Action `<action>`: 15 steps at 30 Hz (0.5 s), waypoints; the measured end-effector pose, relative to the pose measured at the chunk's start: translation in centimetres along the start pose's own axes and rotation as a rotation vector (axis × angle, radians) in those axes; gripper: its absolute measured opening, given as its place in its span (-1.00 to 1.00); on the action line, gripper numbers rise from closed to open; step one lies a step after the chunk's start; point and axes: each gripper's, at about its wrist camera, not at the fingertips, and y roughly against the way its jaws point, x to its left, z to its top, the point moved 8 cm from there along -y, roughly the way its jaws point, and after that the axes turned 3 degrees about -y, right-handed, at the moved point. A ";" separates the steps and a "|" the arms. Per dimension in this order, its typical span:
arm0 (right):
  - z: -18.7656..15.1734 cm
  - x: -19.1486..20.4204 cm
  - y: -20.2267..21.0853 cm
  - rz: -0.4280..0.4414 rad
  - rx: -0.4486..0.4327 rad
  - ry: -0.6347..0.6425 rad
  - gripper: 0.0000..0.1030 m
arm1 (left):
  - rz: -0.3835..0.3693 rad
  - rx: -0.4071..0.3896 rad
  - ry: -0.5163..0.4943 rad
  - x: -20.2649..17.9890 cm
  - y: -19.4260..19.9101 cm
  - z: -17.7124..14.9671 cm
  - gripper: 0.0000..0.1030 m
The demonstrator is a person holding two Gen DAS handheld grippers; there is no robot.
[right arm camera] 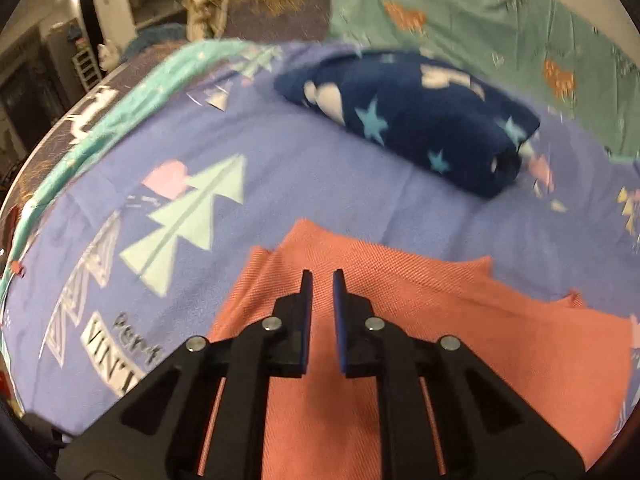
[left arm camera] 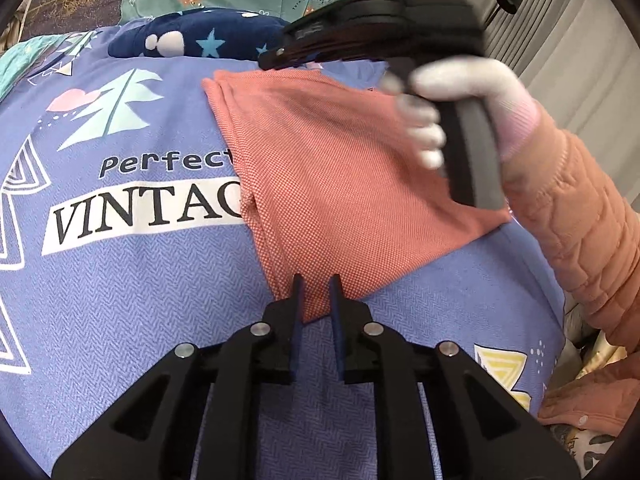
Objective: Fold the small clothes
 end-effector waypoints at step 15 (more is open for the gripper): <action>-2.1 1.5 -4.6 0.040 0.090 -0.039 -0.78 | -0.011 -0.013 0.005 0.1 0.1 -0.4 -0.69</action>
